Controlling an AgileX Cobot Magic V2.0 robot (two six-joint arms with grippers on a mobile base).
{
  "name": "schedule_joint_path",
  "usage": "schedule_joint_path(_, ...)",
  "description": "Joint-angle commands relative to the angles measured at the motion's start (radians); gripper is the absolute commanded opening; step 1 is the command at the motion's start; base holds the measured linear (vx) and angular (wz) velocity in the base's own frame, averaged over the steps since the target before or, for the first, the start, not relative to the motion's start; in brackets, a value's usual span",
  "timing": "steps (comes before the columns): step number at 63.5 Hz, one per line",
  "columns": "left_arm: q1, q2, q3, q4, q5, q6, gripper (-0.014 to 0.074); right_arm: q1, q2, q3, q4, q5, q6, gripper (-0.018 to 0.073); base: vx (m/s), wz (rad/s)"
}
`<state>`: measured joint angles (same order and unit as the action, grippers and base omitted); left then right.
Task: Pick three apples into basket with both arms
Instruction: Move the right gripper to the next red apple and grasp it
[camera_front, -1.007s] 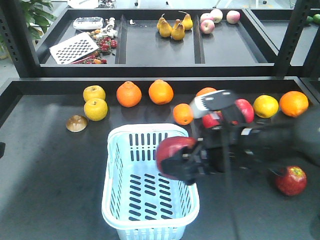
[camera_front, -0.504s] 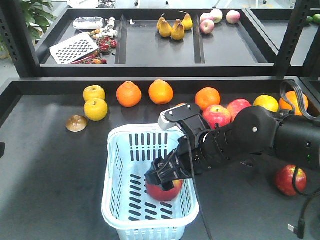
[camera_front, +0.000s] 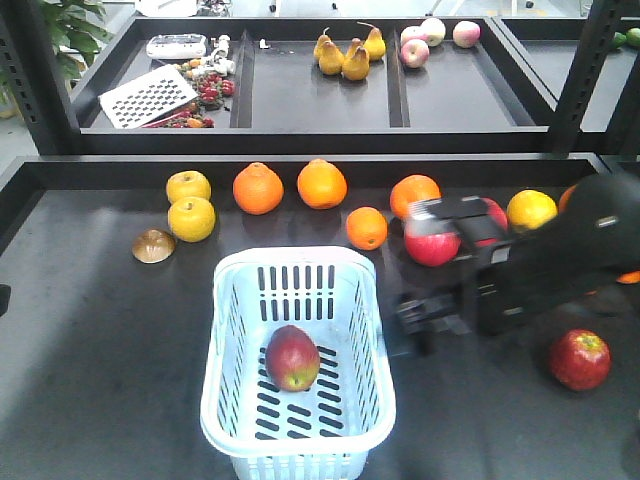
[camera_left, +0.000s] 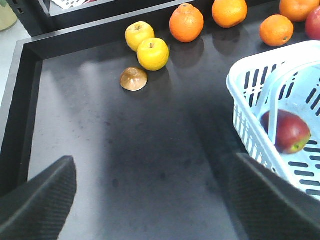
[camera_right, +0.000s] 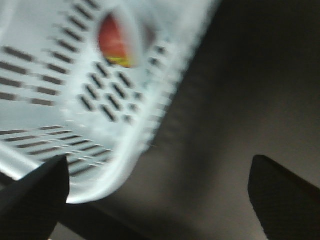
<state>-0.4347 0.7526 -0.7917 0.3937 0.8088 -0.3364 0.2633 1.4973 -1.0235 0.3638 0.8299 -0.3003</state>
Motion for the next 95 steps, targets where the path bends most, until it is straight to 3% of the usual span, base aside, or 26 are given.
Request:
schedule_joint_path(1,-0.001,-0.004,-0.025,0.016,-0.049,-0.01,0.0589,-0.13,-0.05,-0.03,-0.07,0.027,0.026,0.0673,0.0,0.0)
schedule_joint_path(14,-0.001,-0.004,-0.025,0.016,-0.049,-0.01,0.0589,-0.408,0.009,-0.03,-0.137,-0.025,0.04,0.0662,0.0,0.0)
schedule_joint_path(26,-0.001,-0.004,-0.025,0.016,-0.049,-0.01,0.0589,-0.534,0.116,-0.03,-0.137,-0.084,0.06,0.0654,0.0,0.0)
schedule_joint_path(57,-0.001,-0.004,-0.025,0.016,-0.049,-0.01,0.0589,-0.543,0.378,-0.03,-0.159,-0.378,0.061,0.0638,0.0,0.0)
schedule_joint_path(74,-0.001,-0.004,-0.025,0.016,-0.049,-0.01,0.0589,-0.543,0.49,-0.03,-0.15,-0.458,0.061,0.0617,0.0,0.0)
schedule_joint_path(81,-0.001,-0.004,-0.025,0.016,-0.049,-0.01,0.0589,-0.543,0.512,-0.03,-0.15,-0.466,0.061,0.0542,0.0,0.0)
schedule_joint_path(95,-0.001,-0.004,-0.025,0.016,-0.048,-0.01,0.0589,-0.543,0.493,-0.03,-0.123,-0.466,0.069,0.0295,0.0,0.0)
